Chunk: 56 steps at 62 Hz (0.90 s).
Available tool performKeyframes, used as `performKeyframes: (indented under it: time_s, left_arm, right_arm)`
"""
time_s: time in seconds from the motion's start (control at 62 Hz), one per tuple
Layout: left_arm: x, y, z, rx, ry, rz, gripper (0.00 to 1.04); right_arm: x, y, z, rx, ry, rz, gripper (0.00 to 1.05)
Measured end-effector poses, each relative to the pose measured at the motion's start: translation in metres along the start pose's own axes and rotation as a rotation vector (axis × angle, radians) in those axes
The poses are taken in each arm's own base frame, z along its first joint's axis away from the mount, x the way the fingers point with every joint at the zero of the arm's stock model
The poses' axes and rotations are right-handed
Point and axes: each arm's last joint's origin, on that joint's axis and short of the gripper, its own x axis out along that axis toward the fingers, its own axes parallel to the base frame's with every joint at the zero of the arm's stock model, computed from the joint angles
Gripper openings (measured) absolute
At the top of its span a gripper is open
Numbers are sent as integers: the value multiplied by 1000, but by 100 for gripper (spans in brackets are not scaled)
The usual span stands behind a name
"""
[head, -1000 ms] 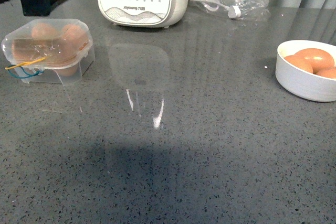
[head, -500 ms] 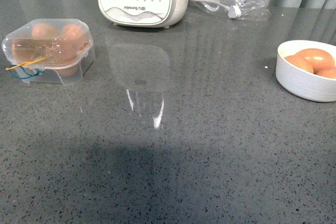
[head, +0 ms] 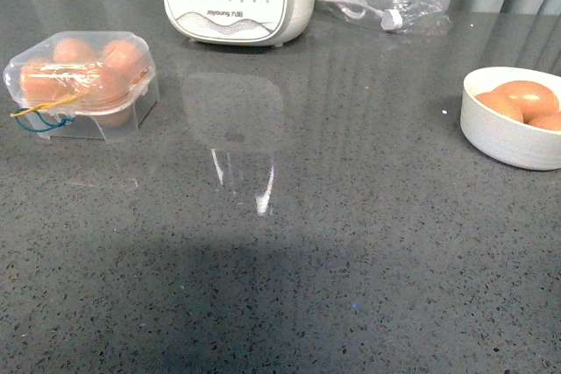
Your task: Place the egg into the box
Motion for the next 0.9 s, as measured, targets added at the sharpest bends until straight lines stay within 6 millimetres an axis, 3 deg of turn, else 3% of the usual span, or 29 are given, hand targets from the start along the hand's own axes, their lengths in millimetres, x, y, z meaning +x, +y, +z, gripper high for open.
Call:
performKeyframes:
  time_s: [0.242,0.484,0.645,0.742,0.903]
  left_arm:
    - [-23,2,-8,32,30,32,98]
    - [-33,14,-20,28,45,78,98]
    - [-39,10,-43,-51,-182,17,70]
    - [-43,3,-66,-73,-186,8,47]
    - [-46,-8,-87,-84,-171,30,20]
  right_arm:
    - [0,0,0,0,0,0,97]
    - [0,0,0,0,0,0,97]
    - [0,0,0,0,0,0,97]
    - [0,0,0,0,0,0,97]
    - [0,0,0,0,0,0,97]
